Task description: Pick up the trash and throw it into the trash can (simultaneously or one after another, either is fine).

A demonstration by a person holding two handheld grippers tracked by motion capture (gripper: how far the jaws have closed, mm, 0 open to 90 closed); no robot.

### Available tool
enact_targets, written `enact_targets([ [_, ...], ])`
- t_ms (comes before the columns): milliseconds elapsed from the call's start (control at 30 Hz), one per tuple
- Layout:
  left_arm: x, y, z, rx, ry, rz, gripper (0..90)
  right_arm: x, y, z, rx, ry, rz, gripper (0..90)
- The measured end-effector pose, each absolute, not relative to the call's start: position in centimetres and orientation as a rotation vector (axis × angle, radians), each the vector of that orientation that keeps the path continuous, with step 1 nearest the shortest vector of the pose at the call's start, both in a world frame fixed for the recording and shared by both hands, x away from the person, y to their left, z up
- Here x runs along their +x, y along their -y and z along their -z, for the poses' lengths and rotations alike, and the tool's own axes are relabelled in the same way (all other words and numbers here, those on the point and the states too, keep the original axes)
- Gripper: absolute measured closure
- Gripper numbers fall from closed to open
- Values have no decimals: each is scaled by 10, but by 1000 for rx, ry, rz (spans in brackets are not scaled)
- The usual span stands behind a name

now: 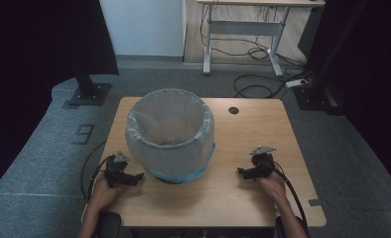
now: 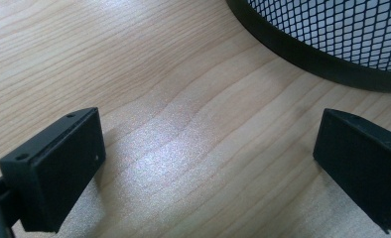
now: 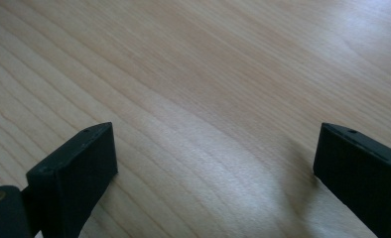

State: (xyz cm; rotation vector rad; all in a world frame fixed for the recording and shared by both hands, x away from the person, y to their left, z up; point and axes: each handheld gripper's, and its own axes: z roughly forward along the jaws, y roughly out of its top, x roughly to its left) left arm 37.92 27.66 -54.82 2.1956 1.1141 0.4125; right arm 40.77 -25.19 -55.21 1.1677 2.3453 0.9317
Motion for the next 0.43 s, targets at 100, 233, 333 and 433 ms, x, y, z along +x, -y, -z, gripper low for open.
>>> enact_targets([
  [100,379,-277,548,2196,-1114,-413,0,406,250,554,1169,-2337,-958,21],
  [233,379,-277,548,2196,-1114,-413,0,406,246,557,1168,-2333,-990,0],
  [333,379,-277,548,2196,-1114,-413,0,405,245,557,1161,-2333,-992,0],
  [433,379,-277,548,2196,-1114,-412,0,405,245,557,1162,-2336,-992,0],
])
